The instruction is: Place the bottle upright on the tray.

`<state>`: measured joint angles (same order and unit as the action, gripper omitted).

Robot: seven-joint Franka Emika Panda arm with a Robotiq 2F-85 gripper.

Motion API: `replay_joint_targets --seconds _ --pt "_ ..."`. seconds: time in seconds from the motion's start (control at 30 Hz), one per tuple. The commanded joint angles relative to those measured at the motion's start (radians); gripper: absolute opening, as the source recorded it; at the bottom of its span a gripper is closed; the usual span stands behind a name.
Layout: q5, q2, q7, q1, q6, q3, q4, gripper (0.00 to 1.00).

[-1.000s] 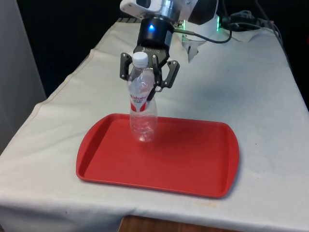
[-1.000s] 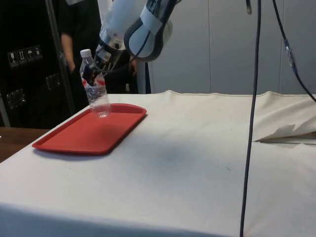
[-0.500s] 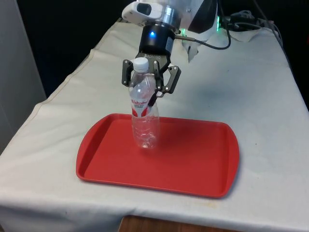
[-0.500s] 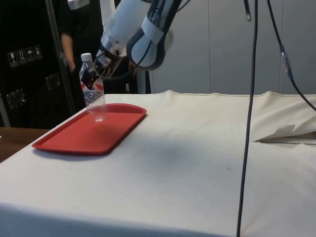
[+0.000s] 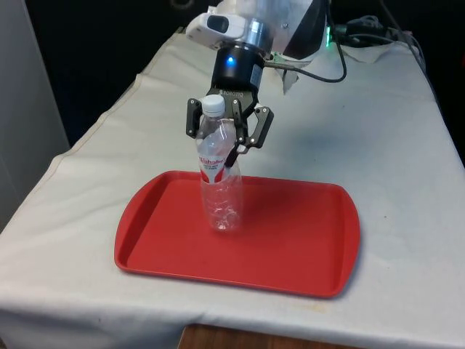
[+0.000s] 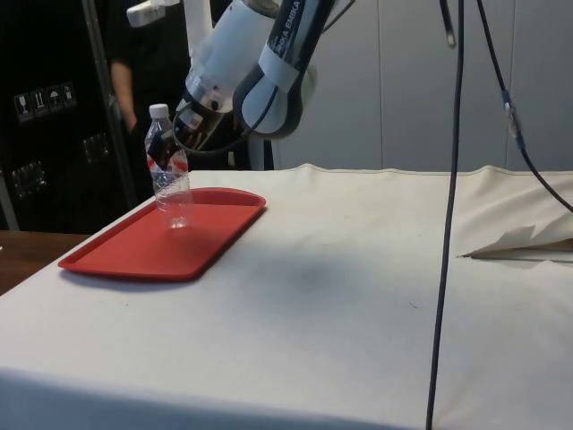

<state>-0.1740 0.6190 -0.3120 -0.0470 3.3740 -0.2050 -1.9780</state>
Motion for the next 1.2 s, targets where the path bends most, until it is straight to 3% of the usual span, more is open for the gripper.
replay_joint_targets --seconds 0.0,1.1,1.17 --pt "0.002 0.007 -0.004 0.003 0.015 0.005 0.004 0.16" --pt "0.000 0.021 -0.010 -0.002 0.021 0.001 0.001 0.16" --pt "0.000 0.021 -0.010 -0.002 0.021 0.001 0.001 0.23"
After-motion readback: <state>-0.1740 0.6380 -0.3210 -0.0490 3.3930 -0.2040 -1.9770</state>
